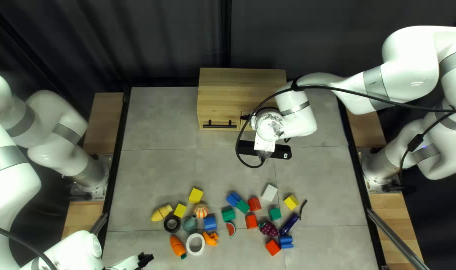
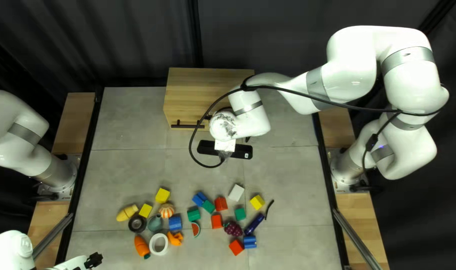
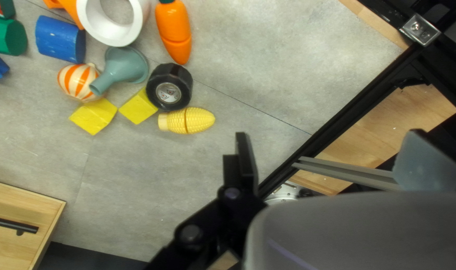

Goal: Open drawers and place objects into drawer and close

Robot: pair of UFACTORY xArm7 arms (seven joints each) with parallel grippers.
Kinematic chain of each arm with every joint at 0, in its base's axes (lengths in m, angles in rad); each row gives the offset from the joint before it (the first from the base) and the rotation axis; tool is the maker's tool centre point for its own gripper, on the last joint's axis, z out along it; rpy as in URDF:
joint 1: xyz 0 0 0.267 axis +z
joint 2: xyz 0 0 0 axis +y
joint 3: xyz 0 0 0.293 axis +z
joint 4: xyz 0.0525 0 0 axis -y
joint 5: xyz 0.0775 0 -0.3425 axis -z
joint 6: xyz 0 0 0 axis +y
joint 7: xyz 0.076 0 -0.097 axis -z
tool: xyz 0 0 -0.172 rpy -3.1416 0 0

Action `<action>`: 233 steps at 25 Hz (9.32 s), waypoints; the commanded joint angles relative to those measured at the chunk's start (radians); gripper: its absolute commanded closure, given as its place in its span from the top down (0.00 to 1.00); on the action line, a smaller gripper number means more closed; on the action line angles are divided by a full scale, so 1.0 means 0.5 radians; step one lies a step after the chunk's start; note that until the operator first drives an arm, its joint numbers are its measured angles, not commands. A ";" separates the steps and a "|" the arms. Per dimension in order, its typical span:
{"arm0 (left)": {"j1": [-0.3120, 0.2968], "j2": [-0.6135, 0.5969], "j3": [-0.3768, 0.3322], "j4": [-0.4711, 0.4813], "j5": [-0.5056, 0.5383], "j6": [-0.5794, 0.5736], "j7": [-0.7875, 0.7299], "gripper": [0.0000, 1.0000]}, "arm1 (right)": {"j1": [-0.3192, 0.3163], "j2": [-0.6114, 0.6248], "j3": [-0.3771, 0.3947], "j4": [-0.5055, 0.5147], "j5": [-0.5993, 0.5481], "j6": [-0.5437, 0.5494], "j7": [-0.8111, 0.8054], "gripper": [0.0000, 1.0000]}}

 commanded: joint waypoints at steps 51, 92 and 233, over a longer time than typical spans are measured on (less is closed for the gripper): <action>0.000 0.000 0.000 0.000 0.000 0.000 0.000 1.00 | 0.310 -0.075 0.318 -0.218 -0.099 0.132 0.568 1.00; 0.000 0.000 0.000 0.000 0.000 0.000 0.000 1.00 | -0.035 0.443 0.040 -0.149 -0.408 -0.425 0.410 1.00; 0.000 0.000 0.000 0.000 0.000 0.000 0.000 1.00 | 0.044 0.525 0.095 -0.061 -0.387 -0.349 0.497 0.09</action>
